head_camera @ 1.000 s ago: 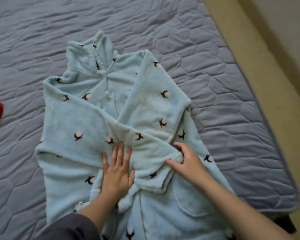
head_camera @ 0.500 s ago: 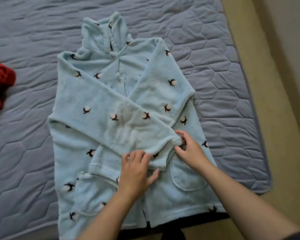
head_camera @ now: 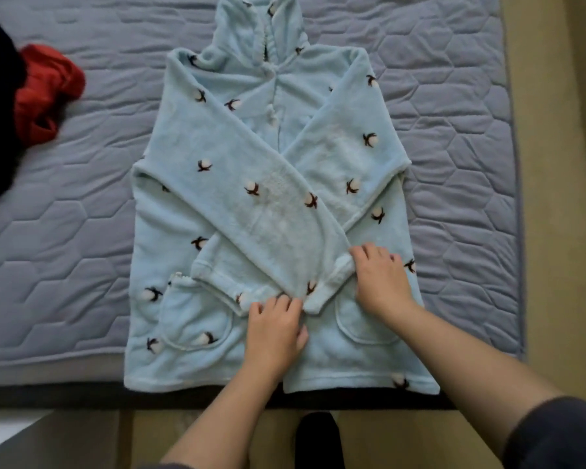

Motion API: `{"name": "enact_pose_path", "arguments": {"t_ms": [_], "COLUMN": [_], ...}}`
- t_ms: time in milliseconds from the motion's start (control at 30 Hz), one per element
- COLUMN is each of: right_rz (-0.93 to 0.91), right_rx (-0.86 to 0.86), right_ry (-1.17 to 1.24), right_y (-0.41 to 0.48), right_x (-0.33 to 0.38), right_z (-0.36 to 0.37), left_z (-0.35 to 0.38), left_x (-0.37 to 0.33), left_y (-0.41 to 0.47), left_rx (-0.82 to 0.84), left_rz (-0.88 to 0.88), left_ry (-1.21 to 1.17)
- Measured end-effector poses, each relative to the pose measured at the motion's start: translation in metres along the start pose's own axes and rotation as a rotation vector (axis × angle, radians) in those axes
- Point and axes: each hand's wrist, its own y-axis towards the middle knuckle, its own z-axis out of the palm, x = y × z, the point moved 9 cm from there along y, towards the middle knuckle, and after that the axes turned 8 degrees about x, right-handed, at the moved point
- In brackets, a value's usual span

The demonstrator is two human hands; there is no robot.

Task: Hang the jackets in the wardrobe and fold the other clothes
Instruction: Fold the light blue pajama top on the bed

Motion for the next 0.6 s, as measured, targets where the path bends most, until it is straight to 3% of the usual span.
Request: {"name": "enact_pose_path", "arguments": {"t_ms": [67,133,233,333,400,467,533,600], "right_rz": [0.034,-0.092,-0.261,-0.187,-0.169,-0.151,-0.012,0.197], "right_rx": [-0.075,-0.124,-0.09,0.013,0.017,-0.075,-0.213,-0.226], "right_ry": [0.006,-0.017,-0.116,-0.112,-0.055,0.123,0.4,0.673], "right_y": [-0.007,-0.008,0.001,0.018,0.021,0.018,0.013,0.012], "right_x": [0.003,0.022,0.057,0.062,0.061,0.056,0.033,0.001], "right_z": [-0.016,-0.025,-0.011,0.023,0.034,0.025,0.01,0.009], "left_z": [-0.02,-0.033,-0.024,0.013,0.015,0.006,0.005,0.018], "left_x": [0.016,0.038,0.074,0.103,0.1,0.09,0.099,0.108], "left_y": [-0.005,0.001,0.019,0.028,0.026,0.022,0.023,0.028], "left_rx": [-0.096,-0.138,-0.043,0.173,0.114,-0.051,-0.069,-0.002], "left_rz": [-0.011,-0.086,-0.206,-0.24,-0.179,-0.143,-0.318,-0.519], "left_ry": [-0.013,-0.004,0.055,0.199,0.177,-0.151,-0.656,-0.898]}}
